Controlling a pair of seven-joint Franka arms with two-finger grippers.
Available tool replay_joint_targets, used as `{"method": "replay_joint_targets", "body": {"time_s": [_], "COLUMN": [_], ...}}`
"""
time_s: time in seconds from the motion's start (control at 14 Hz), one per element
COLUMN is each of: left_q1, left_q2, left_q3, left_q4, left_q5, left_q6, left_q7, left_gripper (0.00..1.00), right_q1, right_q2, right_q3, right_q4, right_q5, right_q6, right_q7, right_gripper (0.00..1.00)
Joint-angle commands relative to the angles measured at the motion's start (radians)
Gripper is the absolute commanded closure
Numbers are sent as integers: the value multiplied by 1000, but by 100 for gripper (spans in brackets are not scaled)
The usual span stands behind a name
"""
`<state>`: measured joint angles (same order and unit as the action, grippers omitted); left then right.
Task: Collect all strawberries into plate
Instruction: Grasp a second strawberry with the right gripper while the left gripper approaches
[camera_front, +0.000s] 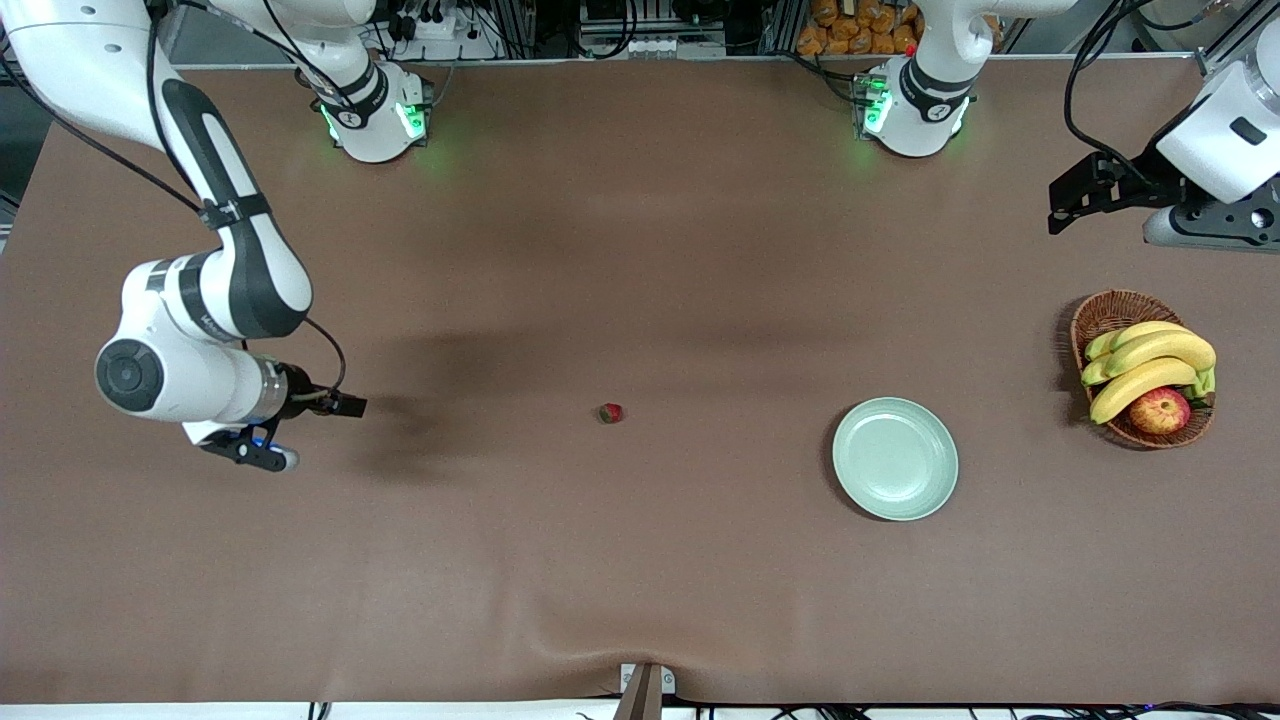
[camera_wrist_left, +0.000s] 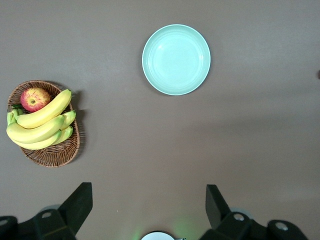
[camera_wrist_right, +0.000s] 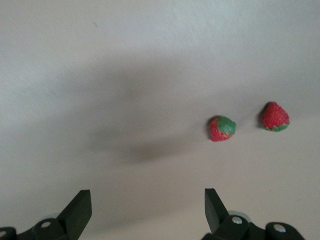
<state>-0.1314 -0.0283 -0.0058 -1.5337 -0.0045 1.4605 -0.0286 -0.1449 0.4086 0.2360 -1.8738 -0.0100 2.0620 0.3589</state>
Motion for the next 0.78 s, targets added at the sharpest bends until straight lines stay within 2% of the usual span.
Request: {"method": "replay_joint_targets", "body": {"time_s": [0.0,0.21,0.36,0.43,0.57,0.71], "left_q1": [6,6,6,7,7,9], "left_q2": [1,1,1,1,1,1], "left_q3": [1,1,1,1,1,1], "left_q4": [7,7,7,7,7,7], "left_q5": [-28,-28,-28,-28,-28,-28], "left_q6": [-14,-14,-14,-14,-14,-14], "left_q7": [1,1,1,1,1,1], "left_gripper": [0,0,0,0,0,0], "right_q1": [-31,-56,-77,-81,-82,-76], "right_q2": [-79,-62,-41,-21,22,55], "right_q3": [-6,-69,-76,-78,-78,-78], "right_q4": [-163,-171,-171,-168,-157,-131], "right_q5": [-33,-41,-41,-41,-38,-24], "right_q6": [122,173,204,233,277,282], "right_q7": [-47,-165,-198,-198,-193,-181], "right_gripper": [0,0,0,4,19,24]}}
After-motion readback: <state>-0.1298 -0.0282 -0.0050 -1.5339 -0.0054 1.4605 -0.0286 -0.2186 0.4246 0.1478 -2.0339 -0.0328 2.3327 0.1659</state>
